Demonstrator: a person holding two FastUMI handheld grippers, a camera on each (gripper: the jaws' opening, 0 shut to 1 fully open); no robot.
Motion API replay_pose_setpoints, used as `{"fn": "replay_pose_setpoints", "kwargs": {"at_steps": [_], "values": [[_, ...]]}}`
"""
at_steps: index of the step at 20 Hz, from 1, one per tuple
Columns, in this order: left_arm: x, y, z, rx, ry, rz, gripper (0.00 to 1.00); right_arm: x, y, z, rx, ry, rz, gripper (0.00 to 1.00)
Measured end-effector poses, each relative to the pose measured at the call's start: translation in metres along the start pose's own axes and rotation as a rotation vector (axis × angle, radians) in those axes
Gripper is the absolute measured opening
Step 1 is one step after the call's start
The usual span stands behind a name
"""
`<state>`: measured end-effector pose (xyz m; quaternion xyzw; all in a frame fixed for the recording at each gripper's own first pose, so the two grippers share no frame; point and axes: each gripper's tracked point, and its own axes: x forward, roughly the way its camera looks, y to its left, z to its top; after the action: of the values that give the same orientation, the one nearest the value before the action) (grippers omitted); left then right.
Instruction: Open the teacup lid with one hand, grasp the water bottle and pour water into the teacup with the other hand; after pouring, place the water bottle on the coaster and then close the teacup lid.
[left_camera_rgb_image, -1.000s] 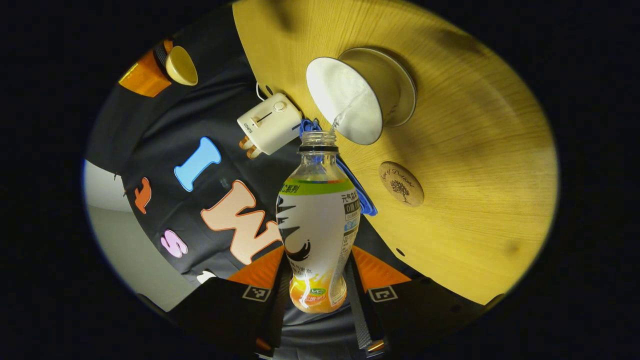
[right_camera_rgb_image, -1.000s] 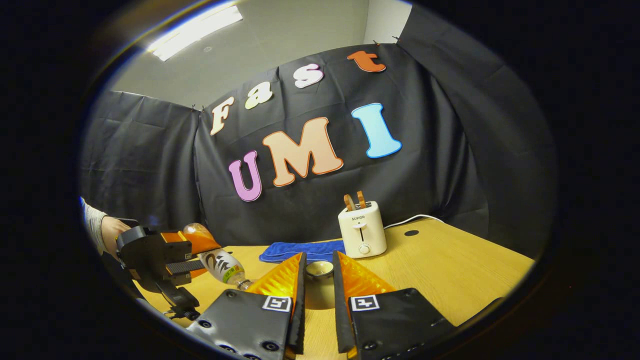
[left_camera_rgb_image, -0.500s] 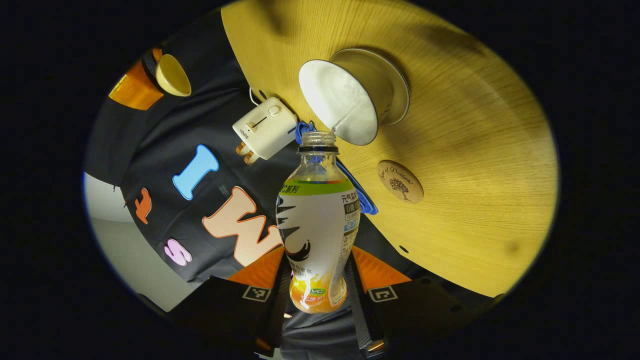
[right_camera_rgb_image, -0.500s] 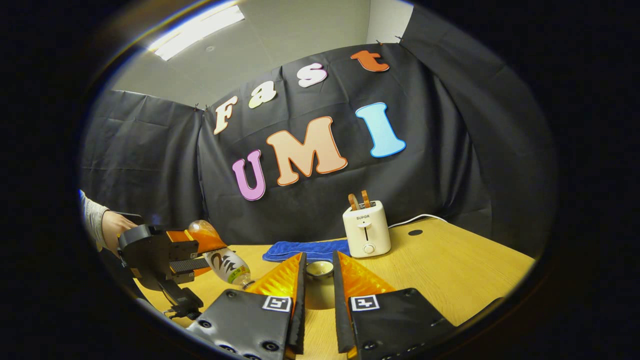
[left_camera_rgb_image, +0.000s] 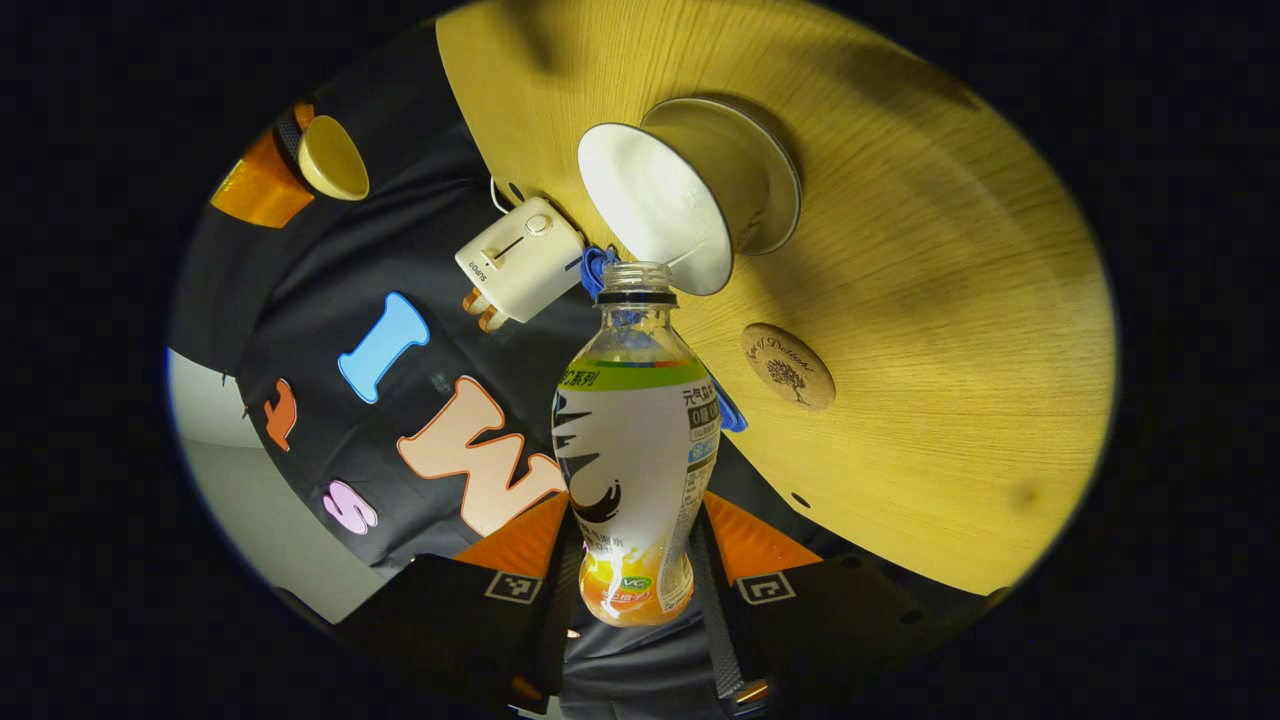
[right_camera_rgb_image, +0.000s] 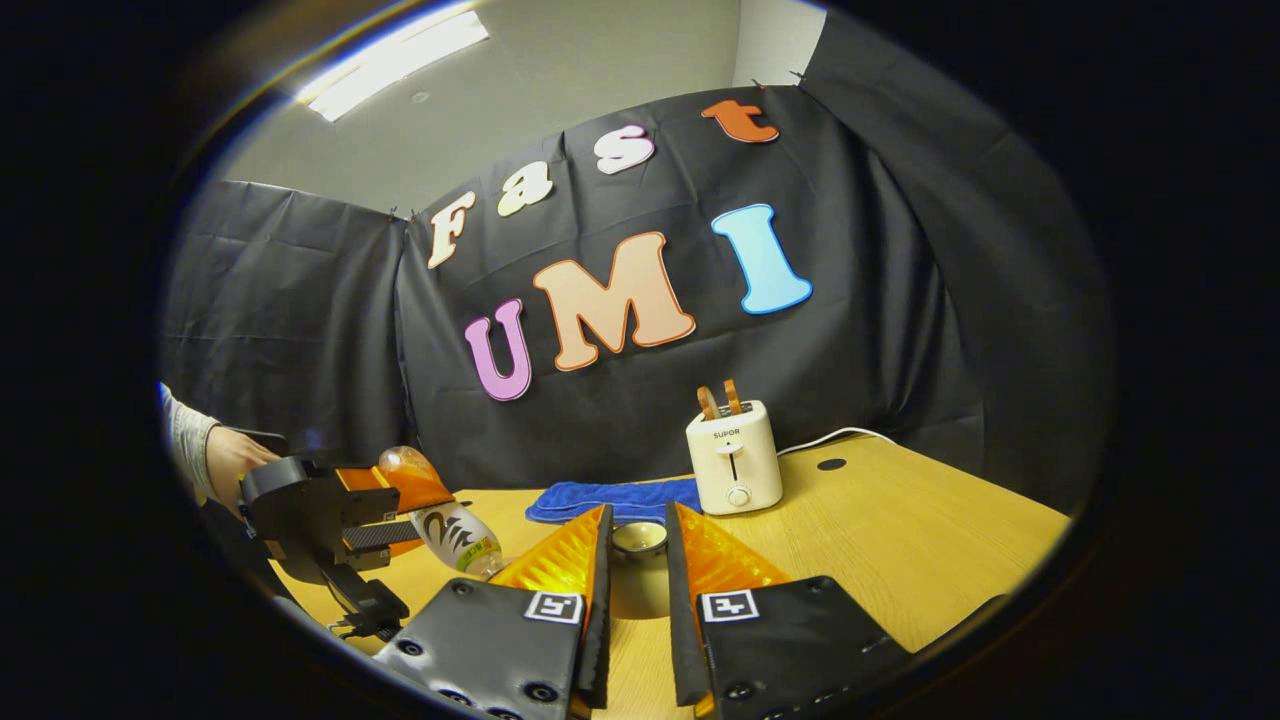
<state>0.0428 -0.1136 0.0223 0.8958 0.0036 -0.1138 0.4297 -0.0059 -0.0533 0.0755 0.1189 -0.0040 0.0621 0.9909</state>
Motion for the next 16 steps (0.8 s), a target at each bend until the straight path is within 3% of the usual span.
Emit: {"fn": "replay_pose_setpoints", "kwargs": {"at_steps": [16], "values": [[0.0,-0.021,-0.003,-0.021,-0.002,-0.102,0.55,0.001,0.0,-0.002,0.0,0.005,-0.001,0.27]]}}
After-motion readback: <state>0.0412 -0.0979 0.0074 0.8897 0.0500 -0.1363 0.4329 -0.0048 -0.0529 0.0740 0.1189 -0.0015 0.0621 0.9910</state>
